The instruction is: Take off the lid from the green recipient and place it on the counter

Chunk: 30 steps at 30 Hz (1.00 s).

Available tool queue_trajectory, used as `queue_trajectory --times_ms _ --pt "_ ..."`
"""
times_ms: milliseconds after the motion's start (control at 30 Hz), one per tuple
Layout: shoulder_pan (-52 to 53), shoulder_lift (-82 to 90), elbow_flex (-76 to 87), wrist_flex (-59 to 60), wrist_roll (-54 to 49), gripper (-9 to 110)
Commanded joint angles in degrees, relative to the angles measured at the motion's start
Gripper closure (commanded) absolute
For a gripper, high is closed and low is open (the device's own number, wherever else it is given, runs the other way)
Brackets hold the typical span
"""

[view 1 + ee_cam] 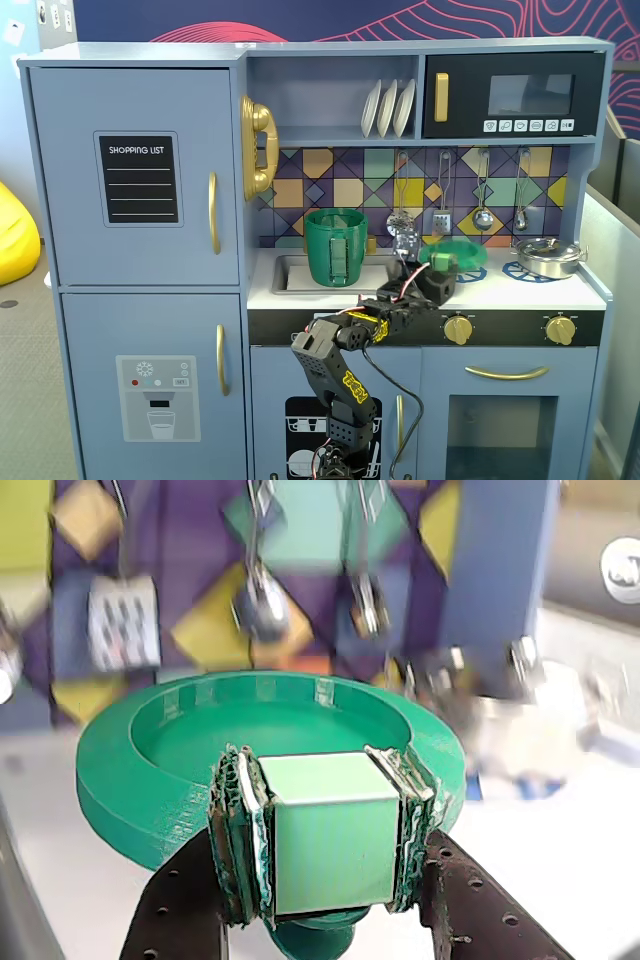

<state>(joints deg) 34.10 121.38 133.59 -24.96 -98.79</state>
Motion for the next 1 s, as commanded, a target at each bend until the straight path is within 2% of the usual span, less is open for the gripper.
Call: queue_trajectory --times_ms 0,500,533,633,733,967 --pt "0.5 0.3 0.3 -2.6 -0.9 101" --pt "0.3 0.1 3.9 -3.6 0.7 101" --pt "0.3 0.1 3.8 -4.3 2.3 99" --pt "0.8 0.2 3.2 -5.9 6.2 78" --pt "1.8 0.3 2.6 -6.7 7.2 66" --pt "1.8 0.8 0.0 -6.9 6.5 63"
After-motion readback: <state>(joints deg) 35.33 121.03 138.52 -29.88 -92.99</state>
